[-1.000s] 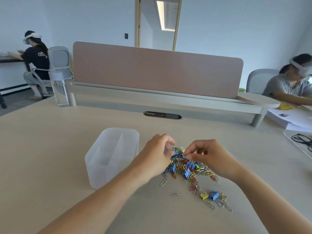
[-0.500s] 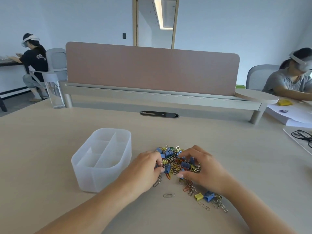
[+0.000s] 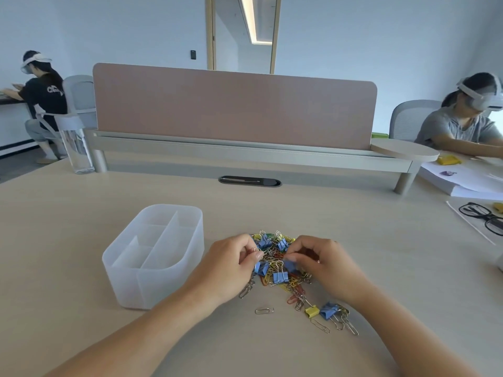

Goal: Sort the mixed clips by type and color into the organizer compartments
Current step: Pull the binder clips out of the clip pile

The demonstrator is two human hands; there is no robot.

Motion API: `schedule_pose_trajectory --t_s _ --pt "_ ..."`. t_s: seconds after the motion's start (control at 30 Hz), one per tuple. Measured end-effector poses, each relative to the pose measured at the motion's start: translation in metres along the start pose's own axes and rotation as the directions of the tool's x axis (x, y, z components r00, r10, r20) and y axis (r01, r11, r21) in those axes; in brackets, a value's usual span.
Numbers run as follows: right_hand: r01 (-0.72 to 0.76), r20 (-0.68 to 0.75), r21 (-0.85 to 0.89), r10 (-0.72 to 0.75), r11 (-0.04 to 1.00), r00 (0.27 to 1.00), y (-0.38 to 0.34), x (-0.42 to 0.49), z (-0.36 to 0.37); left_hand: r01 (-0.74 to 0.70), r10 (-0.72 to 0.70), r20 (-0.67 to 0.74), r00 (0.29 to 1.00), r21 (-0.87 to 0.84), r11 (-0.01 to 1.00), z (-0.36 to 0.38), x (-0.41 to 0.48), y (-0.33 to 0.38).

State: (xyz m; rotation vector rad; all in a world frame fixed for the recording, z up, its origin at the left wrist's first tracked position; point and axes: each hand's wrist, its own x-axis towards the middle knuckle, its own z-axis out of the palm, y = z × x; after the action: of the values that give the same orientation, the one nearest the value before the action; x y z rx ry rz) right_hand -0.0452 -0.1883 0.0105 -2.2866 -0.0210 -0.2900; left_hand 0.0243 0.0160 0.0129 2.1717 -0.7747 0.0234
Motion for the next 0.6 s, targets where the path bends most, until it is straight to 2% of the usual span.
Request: schedule_pose_trajectory --t_s 0.13,0.23,0.33,0.43,0.6 --pt "-0.09 -0.066 0.232 0.108 0.969 0.992 0.004 0.003 -0.003 -0.08 0.078 -0.083 0.994 -0.025 0.996 0.0 -0.001 0.002" --pt "-0.144 -0.098 0.373 0.194 0.917 0.976 0.005 0.006 -0.007 -0.116 0.113 -0.094 0.989 -0.032 0.993 0.001 -0.002 0.002" --pt "-0.169 -0.102 0.589 0.281 0.79 0.954 0.007 0.008 -0.011 -0.106 0.101 -0.116 0.988 -0.037 0.994 0.003 -0.001 0.001" --pt "-0.182 -0.046 0.782 0.346 0.596 0.937 0.008 0.009 -0.013 -0.071 0.062 -0.125 0.99 -0.071 0.995 0.004 -0.002 0.002" --pt "-0.213 0.035 0.874 0.381 0.437 0.924 0.009 0.01 -0.014 -0.054 0.039 -0.111 0.993 -0.133 0.99 0.003 -0.003 0.003"
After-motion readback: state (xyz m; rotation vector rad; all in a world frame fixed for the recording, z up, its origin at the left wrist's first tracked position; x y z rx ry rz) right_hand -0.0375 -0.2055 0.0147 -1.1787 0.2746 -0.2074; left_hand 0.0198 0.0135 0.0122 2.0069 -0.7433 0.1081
